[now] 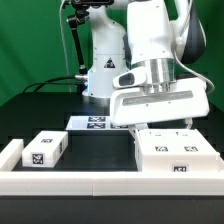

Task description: Assemble cabinet

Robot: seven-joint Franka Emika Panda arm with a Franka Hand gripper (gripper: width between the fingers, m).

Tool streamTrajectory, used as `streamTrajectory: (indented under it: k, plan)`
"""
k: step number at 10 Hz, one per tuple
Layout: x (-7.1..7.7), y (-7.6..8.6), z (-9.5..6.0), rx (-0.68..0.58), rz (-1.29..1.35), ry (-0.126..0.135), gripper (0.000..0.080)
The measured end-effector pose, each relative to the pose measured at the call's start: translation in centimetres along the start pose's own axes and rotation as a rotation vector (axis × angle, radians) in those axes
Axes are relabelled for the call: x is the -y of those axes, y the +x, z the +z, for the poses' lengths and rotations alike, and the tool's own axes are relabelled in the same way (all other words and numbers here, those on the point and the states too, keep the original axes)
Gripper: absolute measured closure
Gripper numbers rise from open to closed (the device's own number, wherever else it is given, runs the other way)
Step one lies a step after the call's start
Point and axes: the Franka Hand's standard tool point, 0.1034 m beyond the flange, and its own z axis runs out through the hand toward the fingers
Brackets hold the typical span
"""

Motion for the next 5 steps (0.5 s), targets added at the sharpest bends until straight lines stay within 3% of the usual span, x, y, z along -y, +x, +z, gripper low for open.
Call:
streamTrajectory:
  k: [5]
  plan:
    - [0.13,0.70,0.77,-0.010,0.004,0.004,0.0002]
